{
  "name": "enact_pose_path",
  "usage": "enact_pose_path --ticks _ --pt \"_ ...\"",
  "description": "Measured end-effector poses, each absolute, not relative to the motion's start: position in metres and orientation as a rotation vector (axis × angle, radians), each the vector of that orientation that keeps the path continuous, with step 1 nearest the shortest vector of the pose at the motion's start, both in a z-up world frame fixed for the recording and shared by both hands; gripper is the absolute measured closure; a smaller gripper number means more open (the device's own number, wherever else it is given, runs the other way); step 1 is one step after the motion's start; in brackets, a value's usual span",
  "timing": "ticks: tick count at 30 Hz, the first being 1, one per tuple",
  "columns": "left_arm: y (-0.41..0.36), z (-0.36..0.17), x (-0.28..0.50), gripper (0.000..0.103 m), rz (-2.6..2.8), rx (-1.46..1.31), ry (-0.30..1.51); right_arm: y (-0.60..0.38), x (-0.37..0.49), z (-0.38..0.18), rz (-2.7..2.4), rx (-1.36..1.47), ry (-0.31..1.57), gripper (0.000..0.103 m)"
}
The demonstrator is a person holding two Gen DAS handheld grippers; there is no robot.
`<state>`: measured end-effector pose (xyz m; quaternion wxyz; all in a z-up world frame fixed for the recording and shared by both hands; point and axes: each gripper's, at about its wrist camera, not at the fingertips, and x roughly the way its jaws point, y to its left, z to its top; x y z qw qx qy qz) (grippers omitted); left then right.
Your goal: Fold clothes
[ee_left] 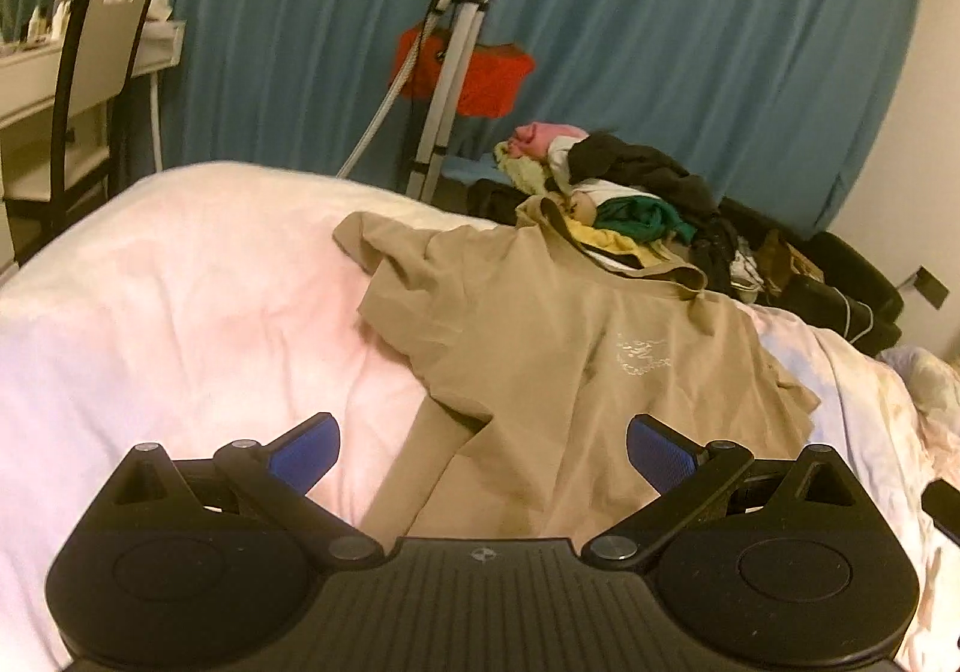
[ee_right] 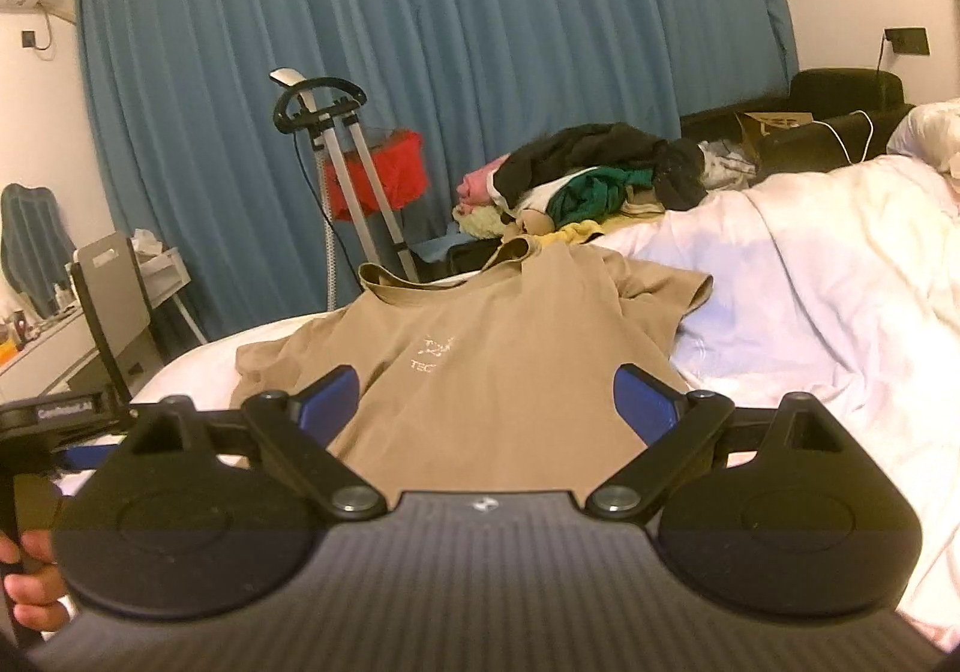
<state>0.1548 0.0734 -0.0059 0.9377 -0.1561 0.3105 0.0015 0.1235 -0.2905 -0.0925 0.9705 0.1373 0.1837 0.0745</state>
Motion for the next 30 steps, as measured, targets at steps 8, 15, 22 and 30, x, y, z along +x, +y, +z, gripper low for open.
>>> enact_pose_path --ticks 8,15,22,30 --pt "0.088 -0.023 0.187 0.002 0.062 -0.415 0.683 -0.295 0.135 -0.11 0.102 0.29 0.419 0.01" --pt "0.129 -0.036 0.224 0.007 0.152 -0.532 0.637 -0.298 0.154 -0.129 0.083 0.343 0.478 0.01" --pt "0.174 -0.074 0.269 0.025 0.197 -0.732 0.624 -0.301 0.18 -0.151 0.06 0.377 0.53 0.01" --pt "0.171 -0.108 0.291 0.033 0.066 -0.985 0.682 -0.297 0.202 -0.172 0.052 0.385 0.585 0.01"
